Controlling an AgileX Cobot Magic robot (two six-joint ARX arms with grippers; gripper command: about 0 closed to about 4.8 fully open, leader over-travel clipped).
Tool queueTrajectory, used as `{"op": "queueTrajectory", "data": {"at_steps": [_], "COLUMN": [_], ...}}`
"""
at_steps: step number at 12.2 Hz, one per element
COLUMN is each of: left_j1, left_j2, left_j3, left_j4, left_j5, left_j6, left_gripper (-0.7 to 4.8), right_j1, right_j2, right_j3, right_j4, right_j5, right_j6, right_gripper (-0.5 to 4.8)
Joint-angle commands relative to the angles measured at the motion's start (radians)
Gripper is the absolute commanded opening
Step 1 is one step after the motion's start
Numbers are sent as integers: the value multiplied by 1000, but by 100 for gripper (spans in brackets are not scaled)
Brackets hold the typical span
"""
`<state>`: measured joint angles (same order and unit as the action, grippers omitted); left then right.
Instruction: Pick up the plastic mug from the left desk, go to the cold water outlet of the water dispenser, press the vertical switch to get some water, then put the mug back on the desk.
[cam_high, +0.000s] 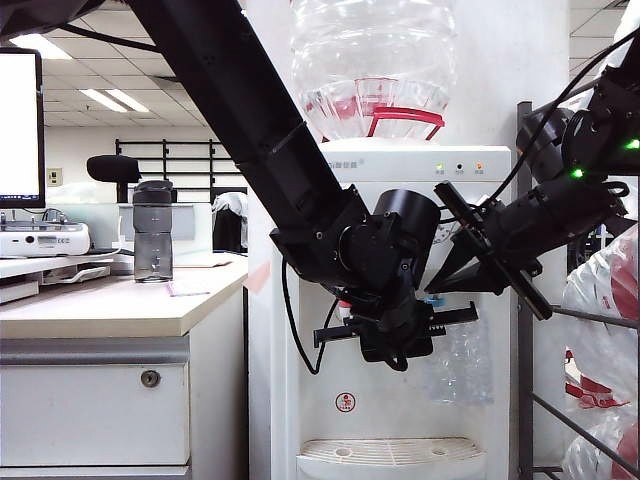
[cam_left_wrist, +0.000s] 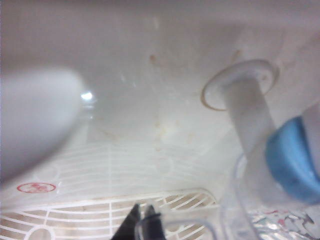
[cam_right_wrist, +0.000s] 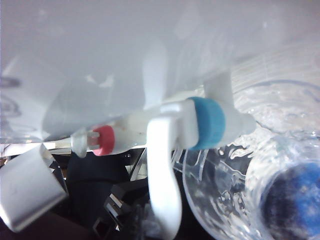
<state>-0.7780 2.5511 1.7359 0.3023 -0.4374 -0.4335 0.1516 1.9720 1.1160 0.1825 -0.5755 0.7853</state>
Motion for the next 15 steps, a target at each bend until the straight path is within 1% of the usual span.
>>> {"op": "queueTrajectory", "data": {"at_steps": [1, 9, 15], "left_j1": [-7, -7, -7], "left_j2": [-13, -13, -13], "left_j3": [6, 6, 6], "left_j4": [51, 51, 51], "left_j5": [12, 13, 15], "left_j6": [3, 4, 3], "left_gripper": [-7, -7, -7], "right_j1": [-8, -10, -11], "right_j2": [2, 2, 2], "right_j3": [-2, -2, -2], "right_j4": [-25, -25, -14], "right_j5": [47, 80, 84], "right_j6": [5, 6, 24], "right_gripper": [-5, -5, -5]}}
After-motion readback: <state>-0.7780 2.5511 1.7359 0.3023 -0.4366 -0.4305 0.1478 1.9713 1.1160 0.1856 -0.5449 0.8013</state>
